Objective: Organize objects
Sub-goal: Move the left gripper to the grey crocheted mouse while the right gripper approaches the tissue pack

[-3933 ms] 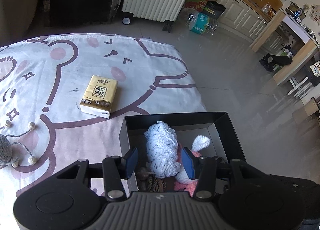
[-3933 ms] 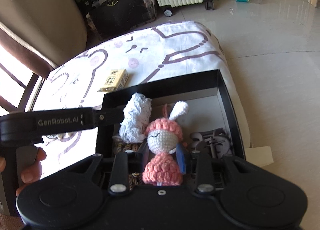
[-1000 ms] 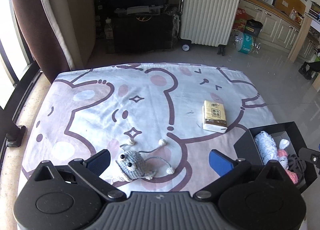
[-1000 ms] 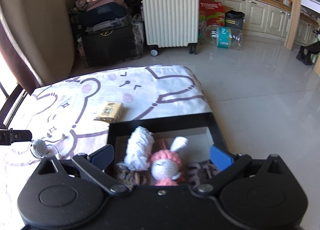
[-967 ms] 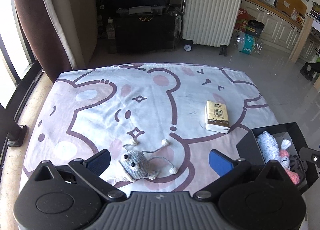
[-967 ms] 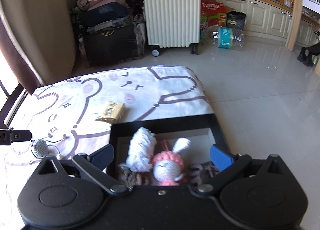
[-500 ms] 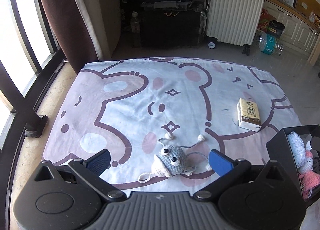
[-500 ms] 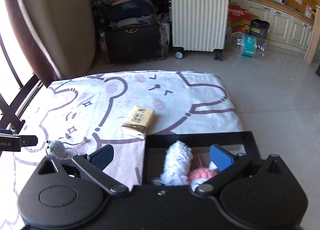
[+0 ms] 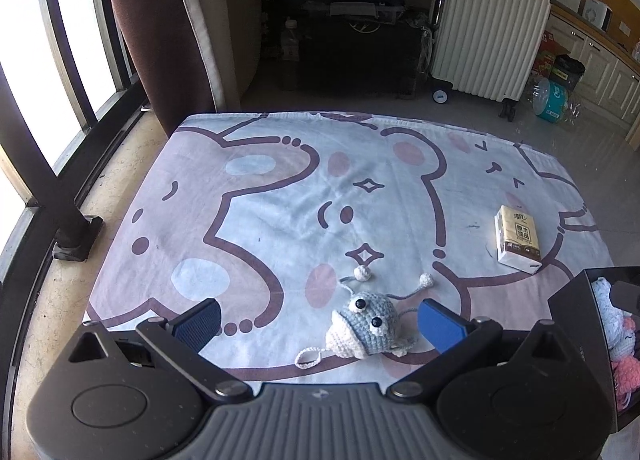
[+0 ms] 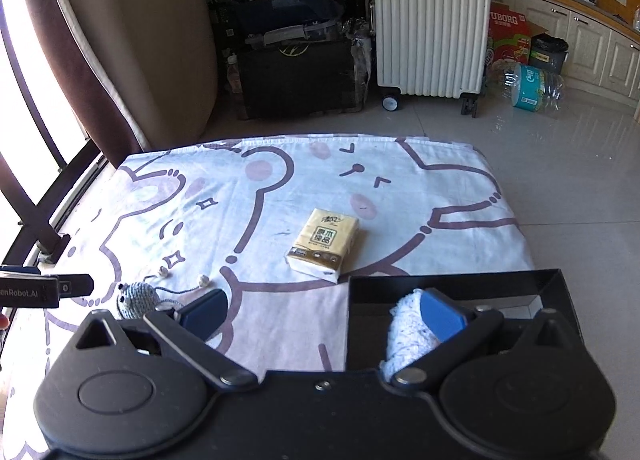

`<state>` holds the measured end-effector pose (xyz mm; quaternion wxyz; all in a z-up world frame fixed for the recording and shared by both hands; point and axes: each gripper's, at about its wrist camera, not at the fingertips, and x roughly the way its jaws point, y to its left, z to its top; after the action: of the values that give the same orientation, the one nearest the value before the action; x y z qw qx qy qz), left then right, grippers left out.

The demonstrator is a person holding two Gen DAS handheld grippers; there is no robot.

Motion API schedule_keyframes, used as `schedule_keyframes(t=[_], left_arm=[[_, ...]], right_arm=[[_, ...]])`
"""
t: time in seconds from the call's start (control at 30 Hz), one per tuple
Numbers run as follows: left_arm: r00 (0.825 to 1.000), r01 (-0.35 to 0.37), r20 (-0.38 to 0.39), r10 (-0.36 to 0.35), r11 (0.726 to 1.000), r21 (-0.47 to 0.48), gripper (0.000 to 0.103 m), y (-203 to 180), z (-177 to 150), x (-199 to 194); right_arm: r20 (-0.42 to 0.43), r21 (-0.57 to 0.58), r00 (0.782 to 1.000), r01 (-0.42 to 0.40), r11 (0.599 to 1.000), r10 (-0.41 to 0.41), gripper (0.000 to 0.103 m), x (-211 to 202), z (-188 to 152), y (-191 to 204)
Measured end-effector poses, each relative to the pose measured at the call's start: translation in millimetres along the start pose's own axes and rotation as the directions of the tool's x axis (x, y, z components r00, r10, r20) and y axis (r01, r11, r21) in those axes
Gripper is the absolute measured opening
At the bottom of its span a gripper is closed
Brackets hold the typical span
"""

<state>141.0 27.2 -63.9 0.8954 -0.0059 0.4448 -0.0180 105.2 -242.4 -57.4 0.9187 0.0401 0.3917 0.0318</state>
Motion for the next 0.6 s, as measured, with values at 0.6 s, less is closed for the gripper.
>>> schedule_keyframes(t=[0.6], left_arm=[[0.995, 0.071, -0.053, -0.085, 0.973, -0.219, 0.085, -1.0, -12.2, 39.8]], right_arm=[[-0.005, 0.07, 0.998, -0.068, 0.995, 0.068, 0.103, 35.7, 39.0, 2.3]])
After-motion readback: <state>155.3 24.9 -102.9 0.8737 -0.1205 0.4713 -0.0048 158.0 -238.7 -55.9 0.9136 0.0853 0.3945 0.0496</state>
